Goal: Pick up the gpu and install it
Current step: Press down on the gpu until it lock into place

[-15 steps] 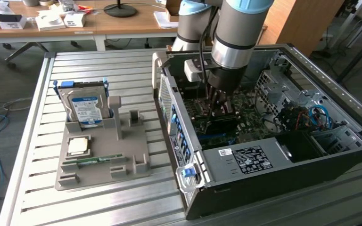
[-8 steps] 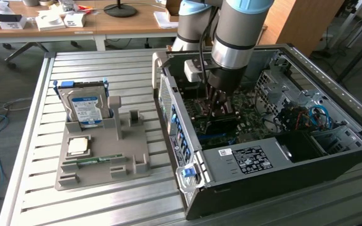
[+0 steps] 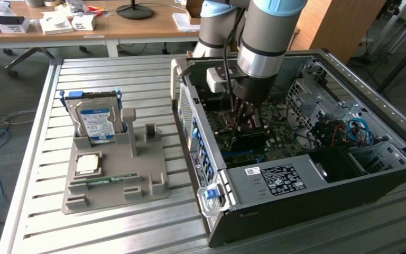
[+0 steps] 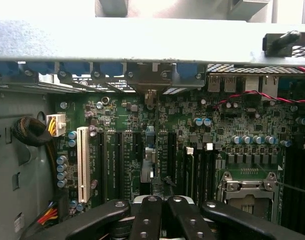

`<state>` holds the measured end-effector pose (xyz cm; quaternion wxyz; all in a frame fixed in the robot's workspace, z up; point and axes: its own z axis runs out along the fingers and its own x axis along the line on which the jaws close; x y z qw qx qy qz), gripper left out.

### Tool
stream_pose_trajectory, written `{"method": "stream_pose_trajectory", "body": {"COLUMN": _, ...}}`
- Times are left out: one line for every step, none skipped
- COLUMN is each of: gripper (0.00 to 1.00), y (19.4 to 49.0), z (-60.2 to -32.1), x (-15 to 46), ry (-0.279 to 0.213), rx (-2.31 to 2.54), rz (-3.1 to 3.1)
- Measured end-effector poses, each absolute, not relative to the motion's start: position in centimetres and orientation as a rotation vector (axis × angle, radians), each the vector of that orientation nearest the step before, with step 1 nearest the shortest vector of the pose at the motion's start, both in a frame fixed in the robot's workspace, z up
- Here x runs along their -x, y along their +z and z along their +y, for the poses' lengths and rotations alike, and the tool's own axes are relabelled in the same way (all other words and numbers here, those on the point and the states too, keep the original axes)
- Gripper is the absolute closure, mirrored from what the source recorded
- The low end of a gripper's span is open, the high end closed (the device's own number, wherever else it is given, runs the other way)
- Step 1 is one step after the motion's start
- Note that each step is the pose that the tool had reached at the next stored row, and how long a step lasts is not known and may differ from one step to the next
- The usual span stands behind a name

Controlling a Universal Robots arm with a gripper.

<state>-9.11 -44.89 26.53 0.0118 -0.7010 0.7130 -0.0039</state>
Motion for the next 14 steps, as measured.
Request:
{"method": "stream_pose_trajectory", "body": {"gripper": 0.89, "y": 26.49, "z": -44.89, "x": 9.11, "ry": -0.012, "rx": 2.186, "rz": 2.223}}
{"method": "stream_pose_trajectory", "body": {"gripper": 0.89, "y": 26.49, "z": -44.89, "x": 9.12, "ry": -0.012, "rx": 2.186, "rz": 2.224}}
{"method": "stream_pose_trajectory", "body": {"gripper": 0.89, "y": 26.48, "z": -44.88, "x": 9.12, "ry": -0.012, "rx": 2.186, "rz": 2.223}}
{"method": "stream_pose_trajectory", "body": {"gripper": 0.89, "y": 26.47, "z": -44.89, "x": 9.12, "ry": -0.012, "rx": 2.186, "rz": 2.223}}
{"method": "stream_pose_trajectory", "body": {"gripper": 0.89, "y": 26.47, "z": -44.88, "x": 9.12, "ry": -0.012, "rx": 2.186, "rz": 2.223}}
{"method": "stream_pose_trajectory", "body": {"gripper": 0.89, "y": 26.47, "z": -44.89, "x": 9.11, "ry": -0.012, "rx": 2.186, "rz": 2.223}}
{"method": "stream_pose_trajectory", "body": {"gripper": 0.89, "y": 26.43, "z": -44.89, "x": 9.12, "ry": -0.012, "rx": 2.186, "rz": 2.223}}
{"method": "stream_pose_trajectory", "body": {"gripper": 0.89, "y": 26.32, "z": -44.87, "x": 9.11, "ry": -0.011, "rx": 2.184, "rz": 2.222}}
{"method": "stream_pose_trajectory", "body": {"gripper": 0.89, "y": 26.28, "z": -44.87, "x": 9.11, "ry": -0.011, "rx": 2.184, "rz": 2.222}}
{"method": "stream_pose_trajectory", "body": {"gripper": 0.89, "y": 26.28, "z": -44.87, "x": 9.11, "ry": -0.012, "rx": 2.185, "rz": 2.223}}
{"method": "stream_pose_trajectory", "body": {"gripper": 0.89, "y": 26.30, "z": -44.88, "x": 9.11, "ry": -0.012, "rx": 2.185, "rz": 2.223}}
{"method": "stream_pose_trajectory", "body": {"gripper": 0.89, "y": 26.31, "z": -44.88, "x": 9.12, "ry": -0.012, "rx": 2.186, "rz": 2.223}}
{"method": "stream_pose_trajectory", "body": {"gripper": 0.89, "y": 26.31, "z": -44.89, "x": 9.12, "ry": -0.012, "rx": 2.186, "rz": 2.223}}
{"method": "stream_pose_trajectory", "body": {"gripper": 0.89, "y": 26.28, "z": -44.89, "x": 9.12, "ry": -0.012, "rx": 2.186, "rz": 2.223}}
